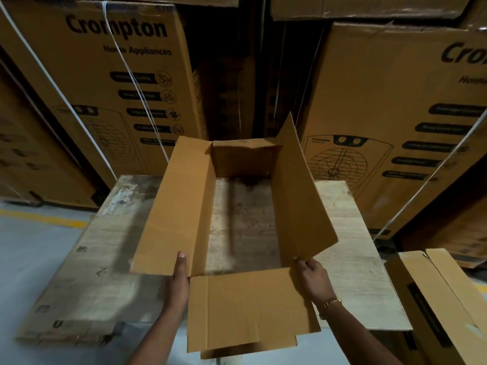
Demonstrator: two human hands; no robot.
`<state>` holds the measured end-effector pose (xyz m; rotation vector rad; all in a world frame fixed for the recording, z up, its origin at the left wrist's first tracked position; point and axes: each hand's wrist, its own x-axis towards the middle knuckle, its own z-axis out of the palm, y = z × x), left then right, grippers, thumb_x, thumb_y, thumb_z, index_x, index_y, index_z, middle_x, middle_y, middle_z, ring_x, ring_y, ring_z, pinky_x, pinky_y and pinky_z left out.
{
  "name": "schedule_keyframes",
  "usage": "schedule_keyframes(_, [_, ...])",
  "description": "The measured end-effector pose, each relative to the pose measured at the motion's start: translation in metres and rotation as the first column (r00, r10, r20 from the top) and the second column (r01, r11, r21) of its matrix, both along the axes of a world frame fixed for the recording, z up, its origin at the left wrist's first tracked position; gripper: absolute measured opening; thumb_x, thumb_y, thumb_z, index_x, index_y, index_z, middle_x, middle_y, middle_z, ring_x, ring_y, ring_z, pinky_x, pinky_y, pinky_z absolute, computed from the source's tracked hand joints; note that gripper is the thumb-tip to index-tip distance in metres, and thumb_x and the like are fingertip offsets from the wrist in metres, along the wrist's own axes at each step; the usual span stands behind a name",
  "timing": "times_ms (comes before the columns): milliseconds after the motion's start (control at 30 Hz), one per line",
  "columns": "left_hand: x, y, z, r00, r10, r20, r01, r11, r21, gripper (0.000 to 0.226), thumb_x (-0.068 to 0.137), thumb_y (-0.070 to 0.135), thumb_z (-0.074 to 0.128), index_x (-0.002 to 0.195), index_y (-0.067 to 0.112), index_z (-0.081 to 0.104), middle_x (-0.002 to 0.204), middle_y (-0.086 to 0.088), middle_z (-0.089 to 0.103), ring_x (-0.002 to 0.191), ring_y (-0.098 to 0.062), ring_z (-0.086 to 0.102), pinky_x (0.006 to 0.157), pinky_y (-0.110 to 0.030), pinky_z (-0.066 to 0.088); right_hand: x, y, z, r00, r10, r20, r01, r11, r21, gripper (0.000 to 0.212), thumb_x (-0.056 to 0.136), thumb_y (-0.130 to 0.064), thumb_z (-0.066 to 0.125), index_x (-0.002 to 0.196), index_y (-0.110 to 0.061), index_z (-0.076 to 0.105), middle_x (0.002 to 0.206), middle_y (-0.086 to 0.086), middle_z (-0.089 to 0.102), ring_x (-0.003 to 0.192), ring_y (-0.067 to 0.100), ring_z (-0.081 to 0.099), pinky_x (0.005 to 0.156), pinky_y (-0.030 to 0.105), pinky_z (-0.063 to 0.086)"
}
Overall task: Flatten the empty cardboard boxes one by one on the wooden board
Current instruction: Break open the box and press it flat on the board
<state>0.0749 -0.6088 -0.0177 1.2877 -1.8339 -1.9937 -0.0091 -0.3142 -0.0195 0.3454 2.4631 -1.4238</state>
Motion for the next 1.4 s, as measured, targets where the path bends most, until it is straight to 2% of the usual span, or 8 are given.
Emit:
schedule_keyframes(267, [-0.023,0.0,0.1,0.916,0.206,-0.344,-0.214,0.977,0.017,0.042,0.101,0.037,0.051,0.136,0.015,0.055,0.125,0.008,0.059,0.118,-0.014,0.053,0.089,-0.021,0.041,-0.012,-0.017,0.013,0.997,-0.041,0.071,0.062,0.946,-0.317,0.05,0.094,-0.039,0.062,0.052,-0.021,0.04,0.054,0.004,0.037,0.05,0.017,0.036,0.059,0.033,0.031])
schedule_keyframes(400, [-0.009,0.017,0.152,0.894,0.006,-0.448,-0.164,0.935,-0.314,0.028,0.098,0.048,0.051,0.104,0.026,0.068,0.098,0.008,0.07,0.086,-0.005,0.066,0.07,-0.022,0.051,-0.022,-0.039,0.021,0.978,0.098,0.185,-0.015,0.915,-0.404,0.045,0.092,-0.044,0.063,0.068,-0.006,0.059,0.069,0.016,0.059,0.06,0.026,0.056,0.065,0.032,0.043])
schedule_keyframes(533, [-0.006,0.043,0.143,0.913,-0.318,-0.257,0.017,0.657,-0.753,0.053,0.091,0.065,0.035,0.08,0.022,0.064,0.074,0.008,0.066,0.066,-0.009,0.061,0.064,-0.034,0.052,-0.024,-0.035,0.014,0.872,0.31,0.38,-0.222,0.94,-0.259,0.044,0.094,-0.054,0.054,0.103,-0.014,0.07,0.099,0.003,0.071,0.09,0.021,0.066,0.075,0.032,0.05])
schedule_keyframes(667, [-0.017,0.079,0.115,0.858,-0.492,0.146,0.305,0.26,-0.916,0.076,0.099,0.061,0.018,0.081,0.008,0.071,0.074,-0.01,0.07,0.072,-0.027,0.065,0.078,-0.042,0.055,-0.014,0.004,0.011,0.856,0.332,0.395,-0.313,0.943,-0.115,0.03,0.091,-0.045,0.063,0.106,-0.02,0.069,0.115,0.001,0.072,0.096,0.019,0.068,0.082,0.034,0.048])
schedule_keyframes(833, [-0.029,0.118,0.08,0.653,-0.645,0.397,0.444,-0.099,-0.891,0.063,0.098,0.055,0.028,0.137,0.016,0.058,0.143,-0.002,0.056,0.14,-0.027,0.042,0.116,-0.05,0.019,0.004,0.045,0.048,0.956,0.102,0.274,0.036,0.888,-0.458,0.049,0.097,-0.056,0.045,0.122,-0.018,0.065,0.114,0.001,0.073,0.105,0.023,0.07,0.099,0.047,0.047])
schedule_keyframes(1000, [-0.038,0.129,0.086,0.528,-0.635,0.564,0.555,-0.245,-0.795,0.088,0.09,0.076,0.02,0.156,0.019,0.023,0.165,0.002,0.009,0.153,-0.024,-0.001,0.121,-0.051,-0.003,0.02,0.054,0.102,0.986,0.082,0.146,0.043,0.716,-0.696,0.065,0.091,-0.071,0.038,0.13,-0.024,0.058,0.124,0.011,0.068,0.115,0.034,0.064,0.1,0.058,0.045])
schedule_keyframes(1200, [-0.027,0.074,0.101,0.357,-0.698,0.621,0.627,-0.313,-0.713,0.106,0.074,0.09,0.037,0.158,0.034,0.003,0.164,0.015,-0.011,0.15,-0.007,-0.014,0.123,-0.04,-0.004,0.021,0.026,0.118,0.998,-0.069,0.01,0.066,0.888,-0.454,0.036,0.09,-0.006,0.064,0.124,-0.018,0.06,0.107,0.006,0.07,0.094,0.023,0.067,0.063,0.03,0.057])
schedule_keyframes(1400, [0.002,-0.039,0.09,0.523,-0.524,0.672,0.641,-0.278,-0.715,0.11,0.078,0.074,0.059,0.154,0.039,-0.013,0.157,0.017,-0.024,0.151,-0.011,-0.012,0.12,-0.038,-0.002,0.022,0.029,0.117,0.991,-0.131,-0.003,0.121,0.919,-0.376,0.042,0.09,-0.008,0.066,0.13,-0.013,0.056,0.106,0.006,0.067,0.093,0.022,0.064,0.066,0.033,0.054])
